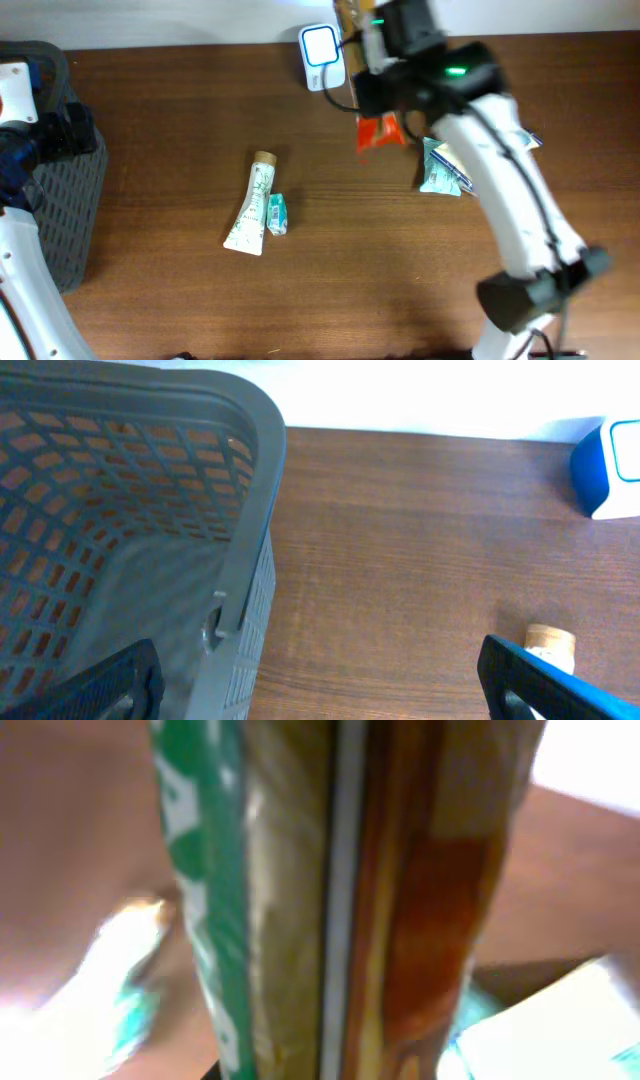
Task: Scan the item barcode
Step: 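Lift the spaghetti package up to the white scanner, then place the spaghetti package on the right beside the packs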
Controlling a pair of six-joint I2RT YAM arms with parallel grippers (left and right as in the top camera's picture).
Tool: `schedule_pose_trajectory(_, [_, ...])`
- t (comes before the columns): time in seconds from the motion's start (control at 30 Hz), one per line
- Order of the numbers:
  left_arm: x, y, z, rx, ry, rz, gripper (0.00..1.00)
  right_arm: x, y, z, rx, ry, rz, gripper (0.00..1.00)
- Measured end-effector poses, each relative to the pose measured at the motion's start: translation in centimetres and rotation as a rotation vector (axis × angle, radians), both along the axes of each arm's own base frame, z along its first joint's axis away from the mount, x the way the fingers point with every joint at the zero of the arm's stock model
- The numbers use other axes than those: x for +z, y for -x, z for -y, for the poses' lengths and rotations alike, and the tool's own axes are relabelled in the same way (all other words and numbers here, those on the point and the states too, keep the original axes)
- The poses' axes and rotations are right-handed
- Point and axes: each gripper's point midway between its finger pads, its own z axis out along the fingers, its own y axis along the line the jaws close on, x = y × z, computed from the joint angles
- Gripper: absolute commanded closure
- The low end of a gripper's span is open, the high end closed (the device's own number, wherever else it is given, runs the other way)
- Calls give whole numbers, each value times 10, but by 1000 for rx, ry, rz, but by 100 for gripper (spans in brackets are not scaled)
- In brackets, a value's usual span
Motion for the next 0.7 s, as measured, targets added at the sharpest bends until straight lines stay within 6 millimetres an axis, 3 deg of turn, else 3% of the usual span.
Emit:
schedule_pose_trajectory(0.03, [0, 0, 0, 0, 0, 0, 1, -11, -21, -2, -28, 70, 50, 96])
schedule_pose_trajectory(0.07, [0, 0, 0, 0, 0, 0, 1, -32, -54, -7, -67, 162, 122, 96])
schedule_pose_trajectory(0.17, [0, 0, 0, 0, 0, -1, 1, -90, -113, -5, -103, 377, 213, 96])
schedule_pose_trajectory(0.3, [0, 0, 0, 0, 0, 0, 1, -142, -153, 8, -83, 635, 271, 96])
schedule_pose_trajectory(0.43, [0, 0, 0, 0, 0, -1, 1, -173, -156, 12, -31, 739, 227, 96])
schedule_pose_trajectory(0.7, [0, 0, 0, 0, 0, -1, 1, -184, -143, 19, 21, 803, 146, 96])
